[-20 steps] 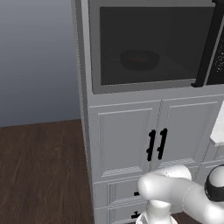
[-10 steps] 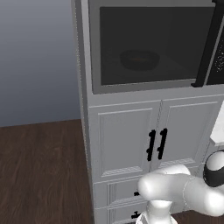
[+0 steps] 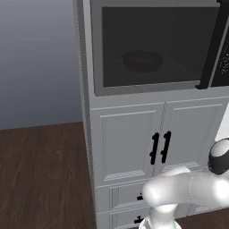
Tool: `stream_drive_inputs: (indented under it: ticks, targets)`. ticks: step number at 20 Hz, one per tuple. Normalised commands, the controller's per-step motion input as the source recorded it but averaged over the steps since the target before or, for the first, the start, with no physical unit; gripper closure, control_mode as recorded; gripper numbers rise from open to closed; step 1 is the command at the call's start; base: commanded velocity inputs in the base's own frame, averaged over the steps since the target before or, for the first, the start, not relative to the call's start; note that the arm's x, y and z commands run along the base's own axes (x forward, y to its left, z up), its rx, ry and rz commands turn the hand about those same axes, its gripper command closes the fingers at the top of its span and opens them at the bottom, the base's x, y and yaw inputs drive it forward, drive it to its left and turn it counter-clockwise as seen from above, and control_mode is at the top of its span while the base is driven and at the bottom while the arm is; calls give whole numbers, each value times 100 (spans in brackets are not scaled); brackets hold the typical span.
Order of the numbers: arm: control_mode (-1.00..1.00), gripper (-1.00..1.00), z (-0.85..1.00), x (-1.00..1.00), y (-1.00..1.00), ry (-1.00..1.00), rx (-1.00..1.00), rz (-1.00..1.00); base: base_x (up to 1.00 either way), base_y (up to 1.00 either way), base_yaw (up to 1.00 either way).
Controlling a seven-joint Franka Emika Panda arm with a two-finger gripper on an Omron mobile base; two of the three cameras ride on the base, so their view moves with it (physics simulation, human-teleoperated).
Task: Open the microwave, place the bowl with waffle inside the microwave, then close the microwave door and turn it on.
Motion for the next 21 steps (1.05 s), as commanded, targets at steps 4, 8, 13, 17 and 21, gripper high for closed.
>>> stream_drive_inputs:
  ticks: [4,8,13,17,21]
  targets:
    - [-100,-100,-1,26,-9,1,0,0,0,0,0]
    - [-100,-100,-3,30,0,2,0,0,0,0,0]
    - [-100,-100,-3,24,0,2,0,0,0,0,0]
    - [-100,-100,0,-11,0,4,0,0,0,0,0]
    - [-100,-100,0,-43,3,1,-1,0,0,0,0]
